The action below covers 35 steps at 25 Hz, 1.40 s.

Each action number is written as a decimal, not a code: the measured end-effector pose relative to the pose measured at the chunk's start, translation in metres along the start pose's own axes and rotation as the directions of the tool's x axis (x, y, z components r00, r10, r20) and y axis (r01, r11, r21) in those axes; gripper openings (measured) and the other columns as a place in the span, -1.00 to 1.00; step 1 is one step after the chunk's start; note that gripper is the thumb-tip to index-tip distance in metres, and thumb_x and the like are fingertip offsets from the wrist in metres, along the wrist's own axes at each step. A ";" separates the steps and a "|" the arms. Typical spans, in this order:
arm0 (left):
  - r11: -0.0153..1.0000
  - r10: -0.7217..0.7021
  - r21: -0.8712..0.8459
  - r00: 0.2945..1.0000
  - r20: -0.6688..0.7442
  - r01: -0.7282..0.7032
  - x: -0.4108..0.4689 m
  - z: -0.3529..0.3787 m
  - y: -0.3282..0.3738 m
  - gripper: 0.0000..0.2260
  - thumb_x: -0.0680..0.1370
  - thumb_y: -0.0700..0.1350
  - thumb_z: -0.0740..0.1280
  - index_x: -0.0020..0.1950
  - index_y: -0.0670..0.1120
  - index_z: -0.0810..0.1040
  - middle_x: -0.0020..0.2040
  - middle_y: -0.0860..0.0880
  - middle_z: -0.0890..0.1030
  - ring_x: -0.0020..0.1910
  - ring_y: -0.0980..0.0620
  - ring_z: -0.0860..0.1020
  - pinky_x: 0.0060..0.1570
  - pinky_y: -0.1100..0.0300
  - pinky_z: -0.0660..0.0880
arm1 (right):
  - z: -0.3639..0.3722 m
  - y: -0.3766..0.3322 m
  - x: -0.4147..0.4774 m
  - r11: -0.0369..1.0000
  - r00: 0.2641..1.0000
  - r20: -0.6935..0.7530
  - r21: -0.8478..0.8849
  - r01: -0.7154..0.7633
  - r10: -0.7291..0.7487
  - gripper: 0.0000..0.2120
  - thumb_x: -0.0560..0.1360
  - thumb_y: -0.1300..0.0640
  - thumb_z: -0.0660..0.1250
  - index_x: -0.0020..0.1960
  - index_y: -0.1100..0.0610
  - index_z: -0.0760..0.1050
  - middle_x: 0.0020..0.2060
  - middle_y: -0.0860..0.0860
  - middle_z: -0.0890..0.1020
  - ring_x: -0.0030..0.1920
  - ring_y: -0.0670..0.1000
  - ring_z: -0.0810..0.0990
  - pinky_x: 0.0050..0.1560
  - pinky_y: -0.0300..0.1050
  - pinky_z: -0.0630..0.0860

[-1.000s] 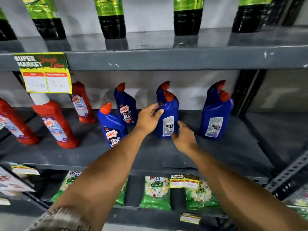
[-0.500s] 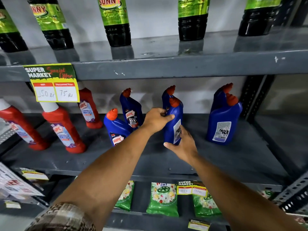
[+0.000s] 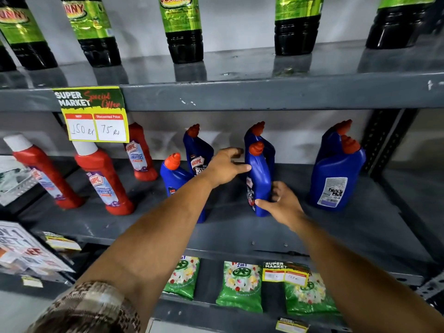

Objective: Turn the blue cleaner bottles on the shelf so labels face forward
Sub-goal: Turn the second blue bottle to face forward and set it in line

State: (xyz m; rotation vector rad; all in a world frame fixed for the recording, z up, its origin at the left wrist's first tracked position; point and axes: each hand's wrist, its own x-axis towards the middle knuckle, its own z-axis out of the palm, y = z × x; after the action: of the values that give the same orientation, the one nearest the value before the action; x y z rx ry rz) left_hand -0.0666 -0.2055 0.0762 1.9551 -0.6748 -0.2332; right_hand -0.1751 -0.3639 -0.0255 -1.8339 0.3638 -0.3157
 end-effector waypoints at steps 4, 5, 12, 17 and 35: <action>0.993 0.080 -0.092 0.989 0.121 -0.069 0.000 0.005 0.001 -0.61 0.47 -0.27 0.39 0.29 -0.13 0.48 0.22 -0.11 0.60 0.21 -0.01 0.55 0.31 0.02 0.43 | -0.013 0.004 0.004 0.998 0.997 0.077 0.068 0.004 -0.009 -0.64 0.36 0.17 0.51 0.04 -0.16 0.52 -0.01 -0.07 0.67 0.06 -0.02 0.64 -0.01 -0.11 0.61; 0.992 0.078 -0.110 0.992 0.103 -0.067 -0.001 0.007 0.001 -0.64 0.47 -0.27 0.39 0.26 -0.14 0.50 0.19 -0.13 0.62 0.17 -0.01 0.58 0.29 0.01 0.46 | -0.016 0.006 0.005 0.995 0.996 0.092 0.094 0.012 -0.021 -0.64 0.39 0.21 0.48 0.05 -0.16 0.52 -0.01 -0.08 0.67 0.07 -0.03 0.63 -0.07 -0.20 0.60; 0.974 0.049 -0.224 0.994 0.102 -0.025 -0.008 0.011 -0.002 -0.65 0.46 -0.27 0.42 0.23 -0.20 0.50 0.12 -0.15 0.64 0.04 0.05 0.63 0.07 0.24 0.55 | -0.020 0.018 0.004 0.994 0.989 0.142 0.110 0.027 -0.043 -0.53 0.45 0.24 0.43 0.30 -0.04 0.45 0.07 -0.15 0.66 0.09 -0.17 0.65 0.04 -0.24 0.57; 0.971 -0.037 -0.224 0.980 0.197 0.082 -0.019 0.019 -0.022 -0.68 0.52 -0.30 0.32 0.28 -0.16 0.47 0.16 -0.12 0.61 0.11 0.07 0.58 0.00 0.33 0.54 | -0.016 0.020 0.003 0.996 0.993 0.104 0.073 0.043 -0.051 -0.54 0.44 0.22 0.44 0.24 -0.11 0.42 0.00 -0.25 0.64 0.02 -0.31 0.62 -0.02 -0.37 0.54; 0.981 0.100 -0.174 0.992 0.082 -0.085 -0.066 0.018 -0.051 -0.86 0.52 -0.20 0.36 0.02 -0.01 0.63 -0.10 0.08 0.68 -0.11 0.24 0.63 -0.09 0.39 0.53 | -0.012 0.030 -0.036 0.995 0.975 0.203 -0.024 0.101 -0.094 -0.44 0.49 0.13 0.40 0.45 0.02 0.32 0.24 -0.07 0.60 0.24 -0.10 0.57 0.29 0.04 0.50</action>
State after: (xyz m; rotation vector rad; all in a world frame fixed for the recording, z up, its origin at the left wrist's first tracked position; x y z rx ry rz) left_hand -0.1110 -0.1659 0.0144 1.7539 -0.7782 -0.3135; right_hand -0.2152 -0.3680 -0.0518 -1.9012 0.1395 -0.1893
